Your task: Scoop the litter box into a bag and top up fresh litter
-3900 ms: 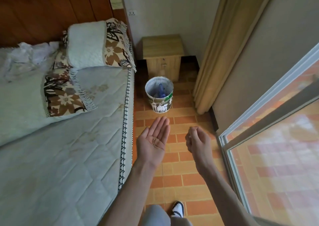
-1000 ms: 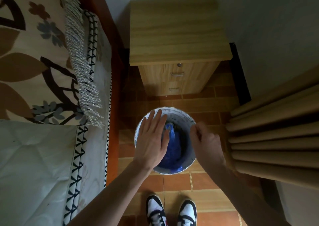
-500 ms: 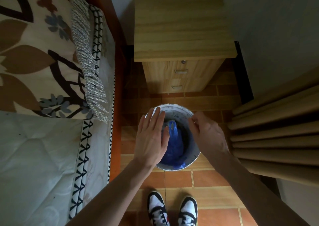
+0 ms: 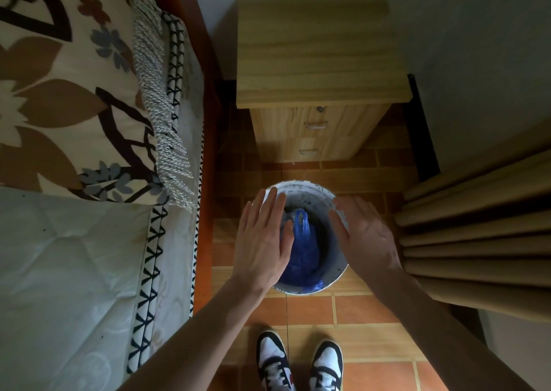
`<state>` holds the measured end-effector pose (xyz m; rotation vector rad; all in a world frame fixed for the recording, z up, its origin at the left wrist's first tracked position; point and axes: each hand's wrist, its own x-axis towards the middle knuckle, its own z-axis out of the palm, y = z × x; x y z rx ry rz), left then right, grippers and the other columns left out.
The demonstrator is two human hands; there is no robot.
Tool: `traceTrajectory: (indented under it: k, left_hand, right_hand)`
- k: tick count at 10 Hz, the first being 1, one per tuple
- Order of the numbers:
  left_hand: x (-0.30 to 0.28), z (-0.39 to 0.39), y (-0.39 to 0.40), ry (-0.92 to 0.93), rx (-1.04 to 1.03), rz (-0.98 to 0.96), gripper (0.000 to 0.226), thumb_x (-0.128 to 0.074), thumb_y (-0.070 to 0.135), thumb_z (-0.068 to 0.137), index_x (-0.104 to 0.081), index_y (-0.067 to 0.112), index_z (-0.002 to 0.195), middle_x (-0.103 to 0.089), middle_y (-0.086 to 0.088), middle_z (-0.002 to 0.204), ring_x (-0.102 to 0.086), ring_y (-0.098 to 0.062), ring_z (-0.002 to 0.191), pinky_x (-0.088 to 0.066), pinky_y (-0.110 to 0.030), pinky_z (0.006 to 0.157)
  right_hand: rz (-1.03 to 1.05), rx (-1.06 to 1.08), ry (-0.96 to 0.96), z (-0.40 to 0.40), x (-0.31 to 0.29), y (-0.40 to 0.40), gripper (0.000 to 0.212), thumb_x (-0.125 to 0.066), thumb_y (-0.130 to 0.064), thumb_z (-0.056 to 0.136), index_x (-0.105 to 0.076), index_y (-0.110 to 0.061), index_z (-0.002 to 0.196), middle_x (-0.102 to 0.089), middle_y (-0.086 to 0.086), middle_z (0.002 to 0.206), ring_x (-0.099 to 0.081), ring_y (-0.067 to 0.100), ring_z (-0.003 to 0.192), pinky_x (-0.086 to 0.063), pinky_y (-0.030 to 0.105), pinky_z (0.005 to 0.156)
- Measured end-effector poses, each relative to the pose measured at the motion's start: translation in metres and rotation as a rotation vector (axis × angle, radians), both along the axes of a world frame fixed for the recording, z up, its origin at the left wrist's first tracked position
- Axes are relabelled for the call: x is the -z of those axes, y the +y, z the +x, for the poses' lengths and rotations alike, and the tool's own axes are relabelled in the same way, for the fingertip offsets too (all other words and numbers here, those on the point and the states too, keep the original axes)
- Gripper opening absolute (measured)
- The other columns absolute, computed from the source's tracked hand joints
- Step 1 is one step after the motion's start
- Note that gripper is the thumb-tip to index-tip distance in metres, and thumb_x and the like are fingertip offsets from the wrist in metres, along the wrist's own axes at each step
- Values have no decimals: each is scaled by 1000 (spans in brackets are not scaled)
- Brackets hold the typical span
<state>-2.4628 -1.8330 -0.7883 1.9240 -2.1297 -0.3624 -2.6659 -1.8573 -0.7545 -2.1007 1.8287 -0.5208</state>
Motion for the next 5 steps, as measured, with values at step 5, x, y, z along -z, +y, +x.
traceTrajectory:
  k: [5]
  left_hand:
    - [-63,-15,28,11,-47,-89,51,-41,43,108,-50,14,149,-52,-5,154,-43,-20,146,-24,-34,123]
  right_hand:
    - [29,-89,216,-5,-41,23,59,-32,-48,105,-44,-11,149,-48,9,153,-40,24,146,-36,49,116]
